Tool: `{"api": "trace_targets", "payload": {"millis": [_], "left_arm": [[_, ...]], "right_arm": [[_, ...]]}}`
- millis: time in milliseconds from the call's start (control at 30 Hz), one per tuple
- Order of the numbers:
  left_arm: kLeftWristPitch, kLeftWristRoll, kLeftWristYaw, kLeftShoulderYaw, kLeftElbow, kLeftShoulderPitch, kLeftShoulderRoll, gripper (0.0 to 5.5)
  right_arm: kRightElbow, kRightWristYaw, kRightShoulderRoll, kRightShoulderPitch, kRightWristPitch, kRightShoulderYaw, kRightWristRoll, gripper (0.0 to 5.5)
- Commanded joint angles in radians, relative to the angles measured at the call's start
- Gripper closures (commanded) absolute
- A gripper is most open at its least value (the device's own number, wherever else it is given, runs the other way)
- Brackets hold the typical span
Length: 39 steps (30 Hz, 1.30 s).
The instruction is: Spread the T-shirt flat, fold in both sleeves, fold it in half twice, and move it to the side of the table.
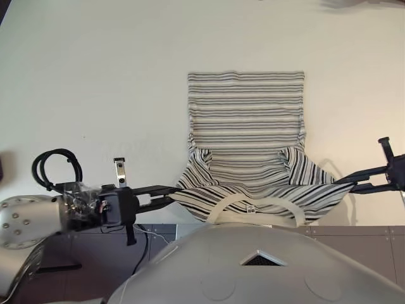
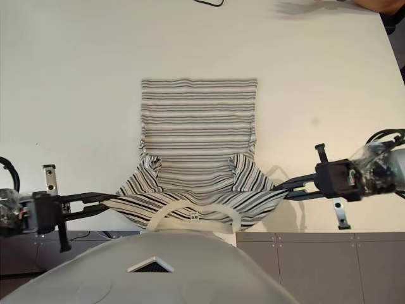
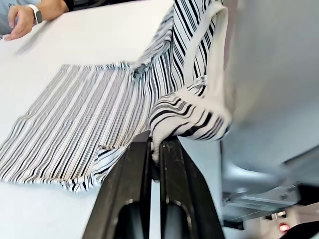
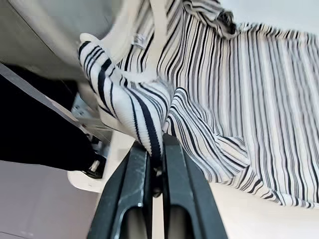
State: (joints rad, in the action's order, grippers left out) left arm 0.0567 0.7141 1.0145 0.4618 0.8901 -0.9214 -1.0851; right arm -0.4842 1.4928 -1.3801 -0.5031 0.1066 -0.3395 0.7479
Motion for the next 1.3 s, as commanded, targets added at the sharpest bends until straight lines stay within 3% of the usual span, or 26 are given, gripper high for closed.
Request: {"api": "trace_targets", "payload": {"millis": [33, 100, 200, 367, 533, 733, 967, 1000, 1133, 1300], "left_arm": [[0.16, 0.24, -0.004, 0.189, 0.047, 0.051, -0.017, 5.4], [0.197, 0.282, -0.051, 0.163, -0.004, 0.177, -0.033, 5.4], [0.239, 0.233, -0.081, 0.022, -0.103, 0.367, -0.042, 5.4], [0.362, 0.119, -0.052, -0.357, -0.387, 0.783, 0.056, 5.4], [0.449, 0.011, 0.07, -0.564, -0.79, 1.178, 0.219, 5.4], [0.361, -0.216, 0.159, -0.684, -1.296, 1.462, 0.399, 5.4], [0.169, -0.456, 0.096, -0.728, -1.64, 1.515, 0.533, 5.4], [0.132, -0.488, 0.063, -0.726, -1.674, 1.513, 0.55, 5.12], [0.042, -0.514, -0.029, -0.653, -1.779, 1.528, 0.602, 4.47], [0.077, -0.478, -0.031, -0.562, -1.781, 1.521, 0.634, 4.44]], "right_arm": [[-0.051, 0.007, 0.001, 0.049, 0.222, -0.132, 0.14, 5.37], [0.009, -0.037, -0.02, 0.205, 0.287, -0.043, 0.183, 5.37], [0.111, -0.042, 0.026, 0.453, 0.361, 0.147, 0.137, 5.37], [0.437, 0.013, 0.258, 0.859, 0.458, 0.505, -0.098, 5.37], [0.854, 0.083, 0.487, 1.144, 0.382, 0.681, -0.329, 5.37], [1.314, 0.09, 0.681, 1.352, 0.188, 0.738, -0.538, 5.37], [1.638, -0.037, 0.768, 1.411, 0.01, 0.726, -0.718, 5.37], [1.65, -0.055, 0.779, 1.405, -0.011, 0.726, -0.738, 5.4], [1.68, -0.084, 0.792, 1.374, -0.058, 0.699, -0.776, 4.56], [1.696, -0.119, 0.794, 1.368, -0.016, 0.599, -0.743, 4.39]]}}
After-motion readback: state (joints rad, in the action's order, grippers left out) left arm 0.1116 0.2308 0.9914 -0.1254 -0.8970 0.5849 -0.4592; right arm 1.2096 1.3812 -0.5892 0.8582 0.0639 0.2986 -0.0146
